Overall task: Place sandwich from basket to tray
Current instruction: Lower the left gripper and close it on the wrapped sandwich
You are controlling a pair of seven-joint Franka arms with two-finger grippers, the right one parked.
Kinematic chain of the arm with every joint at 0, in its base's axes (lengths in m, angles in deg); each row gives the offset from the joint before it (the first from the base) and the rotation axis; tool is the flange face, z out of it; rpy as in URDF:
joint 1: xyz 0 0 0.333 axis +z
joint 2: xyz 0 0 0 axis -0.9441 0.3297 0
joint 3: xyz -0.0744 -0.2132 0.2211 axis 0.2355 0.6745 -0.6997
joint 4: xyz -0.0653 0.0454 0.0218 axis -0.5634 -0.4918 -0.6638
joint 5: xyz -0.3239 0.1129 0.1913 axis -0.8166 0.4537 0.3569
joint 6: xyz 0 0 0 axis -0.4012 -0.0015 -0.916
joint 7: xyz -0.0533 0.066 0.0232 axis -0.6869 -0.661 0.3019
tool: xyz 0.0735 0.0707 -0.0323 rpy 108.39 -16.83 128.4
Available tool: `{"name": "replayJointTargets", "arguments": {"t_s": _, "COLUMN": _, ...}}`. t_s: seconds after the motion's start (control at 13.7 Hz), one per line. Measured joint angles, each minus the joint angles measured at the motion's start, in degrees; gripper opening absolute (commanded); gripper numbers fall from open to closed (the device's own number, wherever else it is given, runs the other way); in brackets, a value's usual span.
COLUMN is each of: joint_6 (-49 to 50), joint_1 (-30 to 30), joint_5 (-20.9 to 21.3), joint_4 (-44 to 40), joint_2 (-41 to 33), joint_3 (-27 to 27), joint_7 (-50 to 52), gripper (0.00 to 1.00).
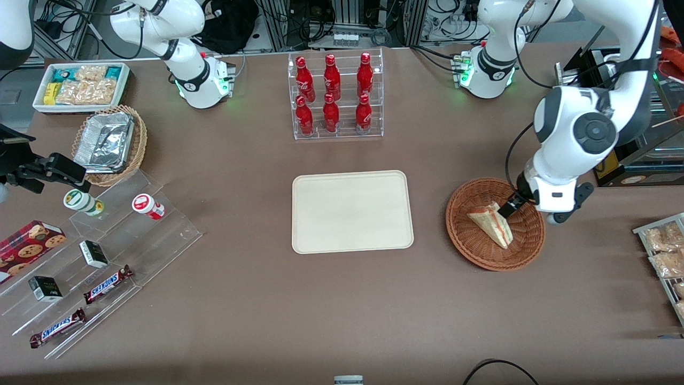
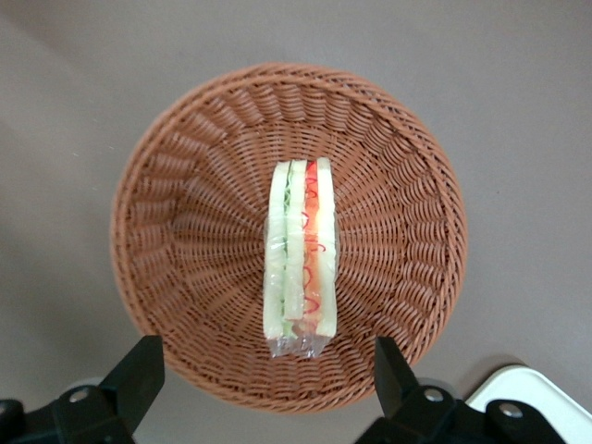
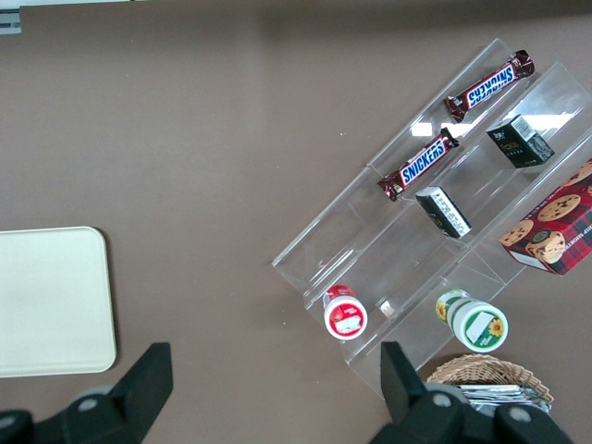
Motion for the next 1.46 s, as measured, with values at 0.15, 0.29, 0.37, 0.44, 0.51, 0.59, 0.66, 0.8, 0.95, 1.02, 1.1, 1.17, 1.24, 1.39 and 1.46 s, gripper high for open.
{"name": "replayJointTargets", "arguments": {"t_s": 0.15, "joint_6": -4.66, "joint_1": -0.56, "joint_5": 0.00, "joint_4": 1.37, "joint_2": 2.99, "joint_3": 0.13, "joint_7": 0.30, "gripper": 1.00}}
{"name": "replayJointTargets", "arguments": {"t_s": 0.29, "joint_6": -7.37, "joint_1": -1.02, "joint_5": 0.00, "joint_4": 1.64, "joint_2": 6.25, "joint_3": 0.20, "joint_7": 0.54, "gripper": 1.00}}
{"name": "replayJointTargets", "arguments": {"t_s": 0.37, "joint_6": -7.62, "joint_1": -1.04, "joint_5": 0.00, "joint_4": 1.69, "joint_2": 7.36, "joint_3": 0.20, "joint_7": 0.54, "gripper": 1.00}}
{"name": "replayJointTargets", "arguments": {"t_s": 0.44, "joint_6": -7.64, "joint_1": -1.03, "joint_5": 0.02, "joint_4": 1.73, "joint_2": 8.17, "joint_3": 0.14, "joint_7": 0.54, "gripper": 1.00}}
{"name": "replayJointTargets", "arguments": {"t_s": 0.51, "joint_6": -7.64, "joint_1": -1.01, "joint_5": 0.06, "joint_4": 1.75, "joint_2": 8.84, "joint_3": 0.05, "joint_7": 0.54, "gripper": 0.99}}
{"name": "replayJointTargets", "arguments": {"t_s": 0.59, "joint_6": -7.69, "joint_1": -1.00, "joint_5": 0.08, "joint_4": 1.75, "joint_2": 9.40, "joint_3": -0.06, "joint_7": 0.54, "gripper": 0.94}}
{"name": "replayJointTargets", "arguments": {"t_s": 0.66, "joint_6": -7.78, "joint_1": -0.98, "joint_5": 0.08, "joint_4": 1.75, "joint_2": 9.80, "joint_3": -0.16, "joint_7": 0.54, "gripper": 0.68}}
{"name": "replayJointTargets", "arguments": {"t_s": 0.8, "joint_6": -7.95, "joint_1": -0.88, "joint_5": 0.08, "joint_4": 1.57, "joint_2": 10.05, "joint_3": -0.31, "joint_7": 0.54, "gripper": 0.13}}
{"name": "replayJointTargets", "arguments": {"t_s": 0.95, "joint_6": -7.95, "joint_1": -0.87, "joint_5": 0.08, "joint_4": 0.96, "joint_2": 10.10, "joint_3": -0.36, "joint_7": 0.54, "gripper": 0.09}}
{"name": "replayJointTargets", "arguments": {"t_s": 1.02, "joint_6": -7.95, "joint_1": -0.87, "joint_5": 0.08, "joint_4": 0.64, "joint_2": 10.13, "joint_3": -0.37, "joint_7": 0.54, "gripper": 0.09}}
{"name": "replayJointTargets", "arguments": {"t_s": 1.1, "joint_6": -7.82, "joint_1": -0.87, "joint_5": 0.08, "joint_4": 0.25, "joint_2": 10.13, "joint_3": -0.37, "joint_7": 0.54, "gripper": 0.09}}
{"name": "replayJointTargets", "arguments": {"t_s": 1.17, "joint_6": -7.31, "joint_1": -0.87, "joint_5": 0.09, "joint_4": -0.35, "joint_2": 10.13, "joint_3": -0.37, "joint_7": 0.54, "gripper": 0.09}}
{"name": "replayJointTargets", "arguments": {"t_s": 1.24, "joint_6": -5.78, "joint_1": -0.88, "joint_5": 0.09, "joint_4": -1.38, "joint_2": 10.10, "joint_3": -0.37, "joint_7": 0.54, "gripper": 0.09}}
{"name": "replayJointTargets", "arguments": {"t_s": 1.39, "joint_6": -0.15, "joint_1": -0.89, "joint_5": 0.14, "joint_4": -5.31, "joint_2": 9.88, "joint_3": -0.27, "joint_7": 0.54, "gripper": 0.09}}
{"name": "replayJointTargets", "arguments": {"t_s": 1.46, "joint_6": 3.91, "joint_1": -0.94, "joint_5": 0.19, "joint_4": -8.17, "joint_2": 9.70, "joint_3": -0.10, "joint_7": 0.54, "gripper": 0.09}}
